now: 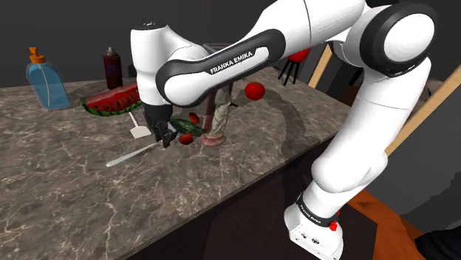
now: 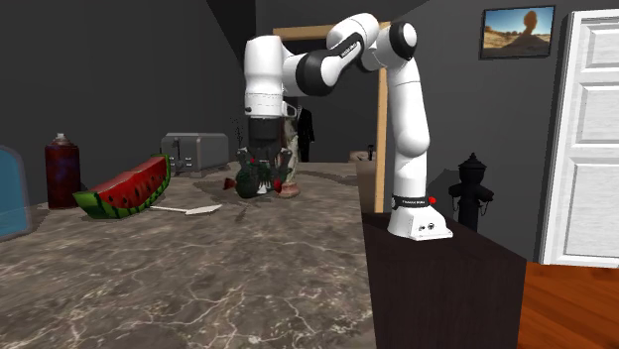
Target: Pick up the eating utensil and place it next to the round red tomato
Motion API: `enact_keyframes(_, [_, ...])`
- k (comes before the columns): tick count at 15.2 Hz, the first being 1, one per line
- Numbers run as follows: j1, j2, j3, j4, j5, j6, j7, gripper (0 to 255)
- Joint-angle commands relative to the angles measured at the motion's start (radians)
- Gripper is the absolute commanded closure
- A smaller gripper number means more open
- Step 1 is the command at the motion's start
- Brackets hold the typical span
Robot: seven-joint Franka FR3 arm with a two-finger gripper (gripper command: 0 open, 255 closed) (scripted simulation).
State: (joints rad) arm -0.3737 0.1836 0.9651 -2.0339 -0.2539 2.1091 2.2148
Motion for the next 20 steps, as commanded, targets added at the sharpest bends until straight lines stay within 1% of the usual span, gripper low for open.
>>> enact_keyframes(1, [-0.008,-0.020,0.007,0.012,0.022,-0.023,-0.016,255])
enact_keyframes(11, [-0.032,-0.094,0.024,0.093,0.100,-0.139,-0.076,255])
enact_keyframes(20, [-0.042,-0.133,0.026,0.187,0.140,-0.252,-0.110,255])
